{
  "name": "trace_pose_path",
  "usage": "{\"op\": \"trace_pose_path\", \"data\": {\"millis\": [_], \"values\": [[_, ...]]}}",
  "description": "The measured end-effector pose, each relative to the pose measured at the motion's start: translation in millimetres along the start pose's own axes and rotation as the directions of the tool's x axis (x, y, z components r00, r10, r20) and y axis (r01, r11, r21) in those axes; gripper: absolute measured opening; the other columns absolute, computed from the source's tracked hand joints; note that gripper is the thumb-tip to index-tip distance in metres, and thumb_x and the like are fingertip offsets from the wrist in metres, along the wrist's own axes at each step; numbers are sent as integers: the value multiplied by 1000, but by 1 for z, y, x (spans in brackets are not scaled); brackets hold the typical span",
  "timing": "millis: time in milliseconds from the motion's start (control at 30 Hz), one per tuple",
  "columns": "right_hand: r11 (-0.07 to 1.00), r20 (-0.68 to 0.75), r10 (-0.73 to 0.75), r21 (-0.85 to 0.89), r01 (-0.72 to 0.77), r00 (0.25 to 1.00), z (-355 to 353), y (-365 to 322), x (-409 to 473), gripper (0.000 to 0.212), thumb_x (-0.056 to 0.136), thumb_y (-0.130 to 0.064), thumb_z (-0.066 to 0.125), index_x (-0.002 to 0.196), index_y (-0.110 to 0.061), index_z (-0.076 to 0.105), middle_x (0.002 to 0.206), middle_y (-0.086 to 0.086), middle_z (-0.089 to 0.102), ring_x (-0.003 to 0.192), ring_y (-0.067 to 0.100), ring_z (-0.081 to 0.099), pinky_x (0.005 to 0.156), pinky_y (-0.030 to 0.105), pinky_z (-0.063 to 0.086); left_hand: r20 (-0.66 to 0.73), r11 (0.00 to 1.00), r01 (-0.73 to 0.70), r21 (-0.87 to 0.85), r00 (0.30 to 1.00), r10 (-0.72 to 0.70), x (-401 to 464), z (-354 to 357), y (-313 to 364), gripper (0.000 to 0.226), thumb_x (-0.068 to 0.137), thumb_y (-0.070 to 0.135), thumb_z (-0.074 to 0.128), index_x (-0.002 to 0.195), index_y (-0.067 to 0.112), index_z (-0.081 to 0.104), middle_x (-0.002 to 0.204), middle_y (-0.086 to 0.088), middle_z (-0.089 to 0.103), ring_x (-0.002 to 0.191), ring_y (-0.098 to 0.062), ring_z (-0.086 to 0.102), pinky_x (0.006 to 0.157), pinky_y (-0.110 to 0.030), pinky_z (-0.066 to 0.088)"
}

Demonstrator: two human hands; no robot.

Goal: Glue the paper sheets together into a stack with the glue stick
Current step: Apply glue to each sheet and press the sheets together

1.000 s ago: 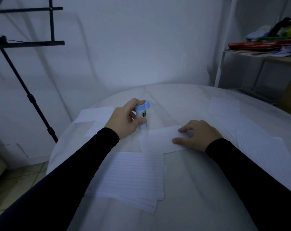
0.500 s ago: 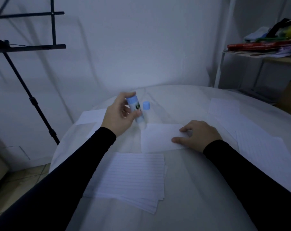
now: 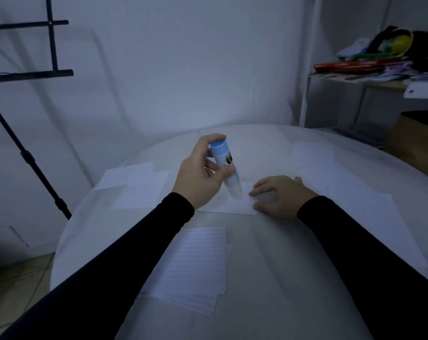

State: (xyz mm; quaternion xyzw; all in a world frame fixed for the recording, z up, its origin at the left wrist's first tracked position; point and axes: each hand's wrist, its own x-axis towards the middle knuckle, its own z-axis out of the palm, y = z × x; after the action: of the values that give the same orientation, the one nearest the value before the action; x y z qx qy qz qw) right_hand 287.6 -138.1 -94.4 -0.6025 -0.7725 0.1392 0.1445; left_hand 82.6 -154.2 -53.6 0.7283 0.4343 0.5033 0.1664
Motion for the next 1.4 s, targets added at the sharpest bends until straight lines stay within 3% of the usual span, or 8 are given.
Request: {"op": "trace_pose_path", "data": {"millis": [133,367,533,833,1133,1233,1300,1400], "values": [[993,-42,-19,-113,14,999,5,-13,-1,37,83,-55,56,118,-43,60,137,-18,45,131,12,37,111,56,13,98,999,-2,37,995,-2,-6,7,-3,55,77,16,77,106,50,46,92,3,64,61,-6,54,63,-28,52],[1000,-105,-20,-20,18,994,7,-9,-1,27,86,-49,56,110,-40,65,132,-16,51,125,11,43,106,46,24,125,999,-12,29,992,8,-11,17,-6,54,77,15,76,107,48,46,90,4,63,63,-7,56,66,-30,53],[1000,-98,-1,-10,-1,995,7,-8,0,28,84,-52,57,108,-41,66,132,-18,50,124,10,43,108,50,23,131,999,-37,13,991,35,-13,18,-5,52,77,13,76,109,44,49,91,3,63,65,-8,57,68,-29,53],[993,-111,9,119,4,994,12,-4,5,23,77,-51,63,96,-41,70,125,-18,55,120,9,48,107,48,30,202,990,-124,71,974,107,-12,17,-7,47,81,13,72,123,26,55,91,18,56,73,-9,56,70,-20,50],[992,-73,29,124,-20,997,9,-6,3,23,78,-53,64,98,-43,69,125,-20,53,122,7,45,108,50,25,185,984,-115,133,979,89,-7,3,-18,46,82,12,72,122,26,56,99,3,62,71,-13,56,73,-25,51],[991,-96,35,130,-23,995,11,-9,2,14,79,-54,63,85,-43,68,120,-18,55,119,8,48,107,49,28,147,994,-33,103,989,17,-4,-3,-23,47,80,12,74,111,39,52,102,-1,64,65,-9,53,69,-22,50],[993,-143,62,113,-46,988,13,-16,2,22,80,-57,59,67,-39,57,113,-13,58,113,12,51,103,46,33,154,996,-17,82,988,4,-4,-3,-22,48,79,13,75,108,42,50,99,0,64,62,-6,51,65,-14,46],[995,-167,74,78,-62,983,14,-22,2,24,77,-55,63,65,-36,55,107,-10,59,107,15,54,99,43,37,194,995,-57,80,980,41,-6,2,-18,48,79,14,75,113,40,52,96,3,62,62,-7,52,65,-12,45]]}}
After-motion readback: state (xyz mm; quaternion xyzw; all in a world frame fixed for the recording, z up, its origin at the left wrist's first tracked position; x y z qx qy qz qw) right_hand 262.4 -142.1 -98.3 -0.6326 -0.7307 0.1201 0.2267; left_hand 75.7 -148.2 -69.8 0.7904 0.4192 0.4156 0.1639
